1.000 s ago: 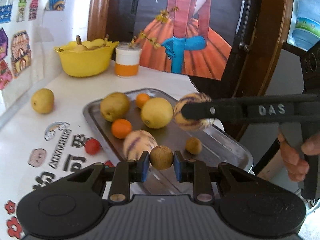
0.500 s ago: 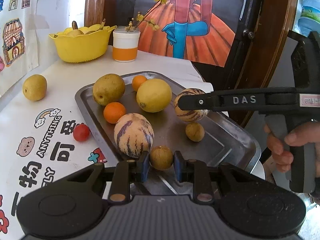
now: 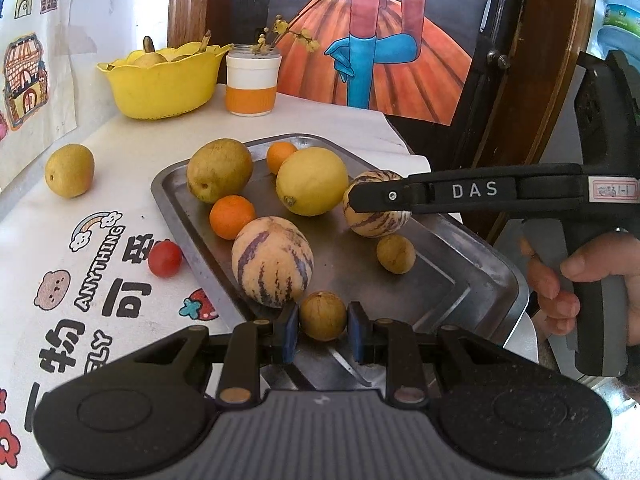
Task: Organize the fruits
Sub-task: 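Carry the kiwi and melon onto the tray and open both tools, then lift both open tools away from the tray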
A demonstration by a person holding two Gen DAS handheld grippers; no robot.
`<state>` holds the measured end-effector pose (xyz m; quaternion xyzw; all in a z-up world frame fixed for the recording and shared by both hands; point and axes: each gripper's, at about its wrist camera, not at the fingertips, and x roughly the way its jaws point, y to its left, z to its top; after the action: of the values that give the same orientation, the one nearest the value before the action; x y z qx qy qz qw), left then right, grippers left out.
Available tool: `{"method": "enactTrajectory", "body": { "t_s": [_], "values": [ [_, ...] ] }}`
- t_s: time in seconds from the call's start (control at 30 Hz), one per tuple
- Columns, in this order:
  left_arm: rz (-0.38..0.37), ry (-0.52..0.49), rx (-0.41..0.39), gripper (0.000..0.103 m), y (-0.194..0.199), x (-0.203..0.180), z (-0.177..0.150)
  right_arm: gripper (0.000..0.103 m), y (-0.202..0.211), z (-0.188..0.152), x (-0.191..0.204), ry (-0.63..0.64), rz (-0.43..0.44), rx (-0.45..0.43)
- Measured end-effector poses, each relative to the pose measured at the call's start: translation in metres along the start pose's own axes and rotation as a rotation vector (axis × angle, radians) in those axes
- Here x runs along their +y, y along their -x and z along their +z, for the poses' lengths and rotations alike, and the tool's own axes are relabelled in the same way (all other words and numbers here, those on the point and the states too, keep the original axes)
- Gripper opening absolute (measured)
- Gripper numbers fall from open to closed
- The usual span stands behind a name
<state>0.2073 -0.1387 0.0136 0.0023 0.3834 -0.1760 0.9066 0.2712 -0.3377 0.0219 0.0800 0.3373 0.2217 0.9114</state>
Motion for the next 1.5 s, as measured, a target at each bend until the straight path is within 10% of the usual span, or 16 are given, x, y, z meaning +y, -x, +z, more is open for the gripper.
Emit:
{"method": "enactTrajectory", "body": {
  "t_s": [0.37, 0.93, 1.5],
  "values": [
    [-0.028, 0.015, -0.011, 0.033, 0.012, -0.001, -0.001, 0.065, 0.009, -0.001, 0.007, 0.021, -0.036, 0.002],
    [0.038, 0.112, -0.145, 0.098, 0.085, 0.025, -0.020, 0.101, 0.079, -0.008, 0.053, 0.110, -0.068, -0.072],
    [0.143, 0.179, -0.149, 0.102, 0.136, 0.073, -0.067, 0.102, 0.106, -0.063, 0.132, 0.277, -0.037, 0.095]
  ]
}}
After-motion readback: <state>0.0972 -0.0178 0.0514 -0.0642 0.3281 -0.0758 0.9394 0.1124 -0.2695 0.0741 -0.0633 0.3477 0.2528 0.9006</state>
